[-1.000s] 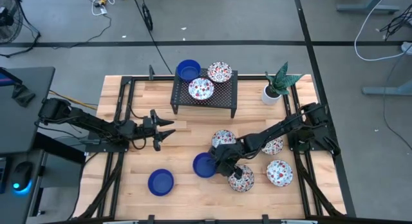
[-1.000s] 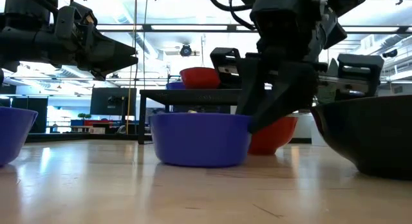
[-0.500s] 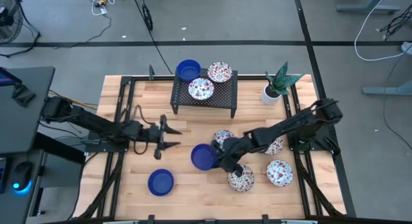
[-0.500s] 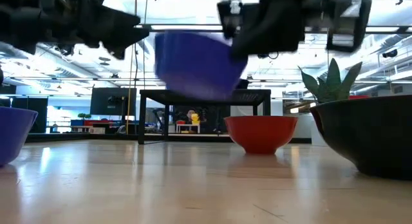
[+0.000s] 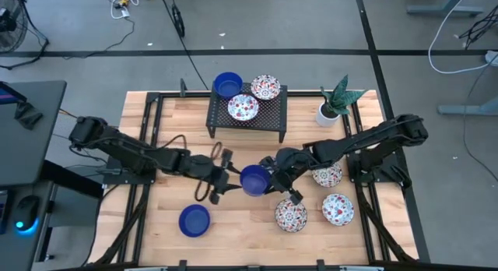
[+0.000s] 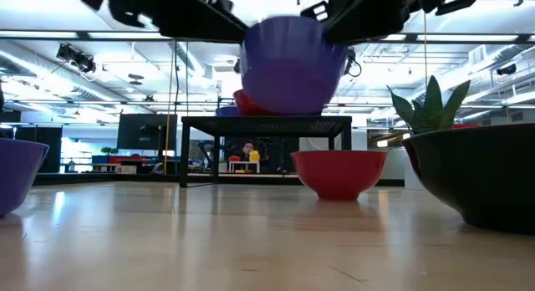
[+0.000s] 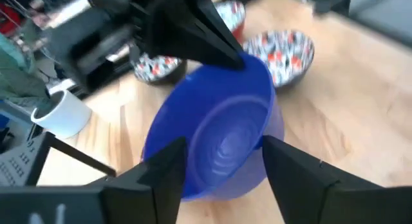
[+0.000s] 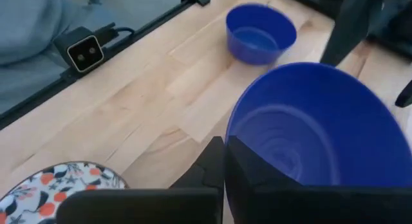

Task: Pick & Place Mini bowls
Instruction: Stack the right blue bowl on top of the other blue bowl on the shelf

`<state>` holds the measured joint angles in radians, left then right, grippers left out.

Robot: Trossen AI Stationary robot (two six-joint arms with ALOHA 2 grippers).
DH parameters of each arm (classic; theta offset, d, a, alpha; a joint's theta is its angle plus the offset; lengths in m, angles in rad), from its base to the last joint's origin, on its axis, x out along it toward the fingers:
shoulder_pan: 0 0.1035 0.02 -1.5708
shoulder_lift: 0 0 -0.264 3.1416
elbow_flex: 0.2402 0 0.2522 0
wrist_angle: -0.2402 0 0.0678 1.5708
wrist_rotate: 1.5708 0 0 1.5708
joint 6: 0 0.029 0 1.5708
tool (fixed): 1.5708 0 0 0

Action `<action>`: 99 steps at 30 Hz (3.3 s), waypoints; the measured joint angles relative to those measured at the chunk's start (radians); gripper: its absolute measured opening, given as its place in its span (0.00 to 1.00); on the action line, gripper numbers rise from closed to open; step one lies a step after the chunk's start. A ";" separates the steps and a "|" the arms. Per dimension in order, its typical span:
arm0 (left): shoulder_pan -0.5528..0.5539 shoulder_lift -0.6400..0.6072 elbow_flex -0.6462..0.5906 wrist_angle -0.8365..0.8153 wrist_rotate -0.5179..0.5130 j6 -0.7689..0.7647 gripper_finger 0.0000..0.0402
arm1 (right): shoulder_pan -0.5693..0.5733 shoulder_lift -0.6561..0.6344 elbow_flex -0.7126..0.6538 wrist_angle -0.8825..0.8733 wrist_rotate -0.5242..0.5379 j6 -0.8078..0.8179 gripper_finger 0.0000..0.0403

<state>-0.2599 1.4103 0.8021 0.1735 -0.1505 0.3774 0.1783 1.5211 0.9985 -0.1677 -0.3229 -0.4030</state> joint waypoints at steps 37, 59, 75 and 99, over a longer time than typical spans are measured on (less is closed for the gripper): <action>-0.003 0.154 0.217 -0.313 0.197 0.049 0.02 | 0.006 -0.011 0.000 0.120 0.065 -0.036 0.21; 0.073 0.145 0.734 -1.048 -0.181 -0.121 0.01 | 0.213 -0.167 -0.348 0.348 0.158 0.382 0.18; 0.803 0.162 0.840 -0.909 0.117 -0.134 0.03 | 0.200 -0.167 -0.539 0.728 0.229 0.335 0.11; 0.873 0.313 0.758 -0.776 0.142 -0.164 0.05 | 0.196 -0.167 -0.539 0.732 0.230 0.323 0.11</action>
<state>0.6132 1.7233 1.5597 -0.6024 -0.0080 0.2132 0.3740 1.3544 0.4595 0.5641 -0.0933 -0.0799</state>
